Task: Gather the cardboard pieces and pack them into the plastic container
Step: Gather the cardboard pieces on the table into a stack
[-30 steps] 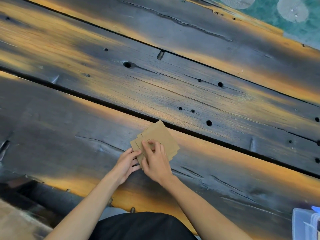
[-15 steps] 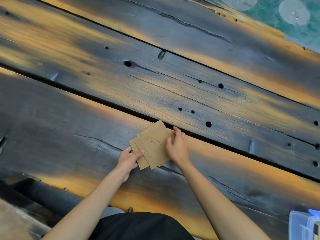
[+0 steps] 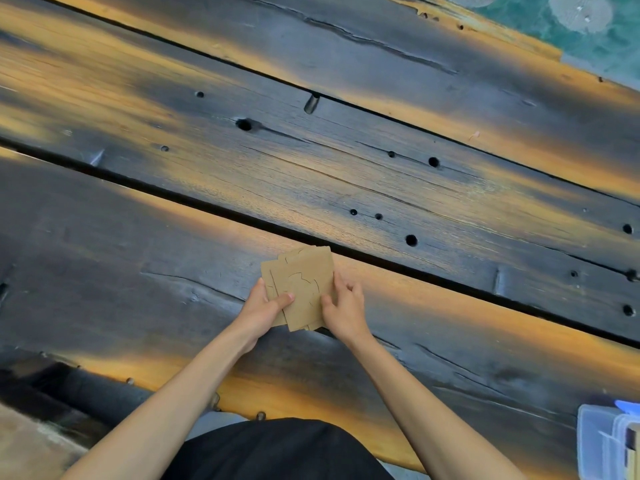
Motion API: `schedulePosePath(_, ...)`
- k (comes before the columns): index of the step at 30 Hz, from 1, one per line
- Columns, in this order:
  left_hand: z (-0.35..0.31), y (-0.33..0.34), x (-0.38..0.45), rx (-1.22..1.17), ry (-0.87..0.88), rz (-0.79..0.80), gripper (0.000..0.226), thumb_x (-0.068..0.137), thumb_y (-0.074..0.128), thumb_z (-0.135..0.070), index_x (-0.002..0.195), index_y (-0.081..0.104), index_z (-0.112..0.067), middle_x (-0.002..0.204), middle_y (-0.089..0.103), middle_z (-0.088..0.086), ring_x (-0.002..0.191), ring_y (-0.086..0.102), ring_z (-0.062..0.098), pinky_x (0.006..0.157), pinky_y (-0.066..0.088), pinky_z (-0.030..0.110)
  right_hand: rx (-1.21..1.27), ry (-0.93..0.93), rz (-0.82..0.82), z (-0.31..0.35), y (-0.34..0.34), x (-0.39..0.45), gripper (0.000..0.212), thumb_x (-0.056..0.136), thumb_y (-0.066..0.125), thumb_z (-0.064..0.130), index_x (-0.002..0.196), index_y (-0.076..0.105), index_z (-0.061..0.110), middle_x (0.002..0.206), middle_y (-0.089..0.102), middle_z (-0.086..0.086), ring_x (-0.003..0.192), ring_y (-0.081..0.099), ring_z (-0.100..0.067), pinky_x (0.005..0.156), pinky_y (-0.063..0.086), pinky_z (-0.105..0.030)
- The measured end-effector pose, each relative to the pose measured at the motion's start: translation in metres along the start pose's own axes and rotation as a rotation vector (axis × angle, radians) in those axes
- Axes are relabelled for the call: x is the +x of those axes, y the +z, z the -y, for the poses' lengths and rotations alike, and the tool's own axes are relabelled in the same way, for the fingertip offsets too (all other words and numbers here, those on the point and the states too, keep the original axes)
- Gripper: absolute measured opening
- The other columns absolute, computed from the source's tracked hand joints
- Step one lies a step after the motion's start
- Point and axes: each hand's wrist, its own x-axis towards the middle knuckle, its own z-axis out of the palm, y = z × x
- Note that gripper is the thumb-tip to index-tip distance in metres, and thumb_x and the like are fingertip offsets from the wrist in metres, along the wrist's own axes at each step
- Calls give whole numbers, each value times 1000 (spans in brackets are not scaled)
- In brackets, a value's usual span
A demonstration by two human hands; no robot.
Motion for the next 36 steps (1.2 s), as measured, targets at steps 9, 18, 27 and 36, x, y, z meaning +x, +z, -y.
schedulePosePath(9,-20,7,-4,87,74,21,20,105,47,-39,123,54,-35,118,66,-16,111,61,3,79,48,20,652,310,-134,3,-9,-2,29,105,48,27,132,60,23,131,64,-1,117,60,-17,106,51,-48)
schedulePosePath(18,-7,5,-5,20,77,-73,20,106,49,-21,125,53,-28,111,73,-11,103,68,6,77,51,25,897,346,-52,-15,-22,-15,26,108,48,24,117,70,14,112,79,-3,111,72,-23,98,57,-48)
schedulePosePath(27,6,-6,-3,15,96,-56,23,100,61,-15,117,60,-31,106,80,-12,98,75,6,74,58,21,786,327,-314,-15,-21,-8,23,105,51,18,111,71,9,108,74,-2,93,65,-10,74,52,-24)
schedulePosePath(36,11,-20,5,-84,39,-142,24,100,60,-11,121,61,-22,109,79,-6,98,74,8,78,58,30,834,285,-646,-24,-58,4,13,106,53,16,109,65,17,105,69,4,97,63,-8,88,45,-20)
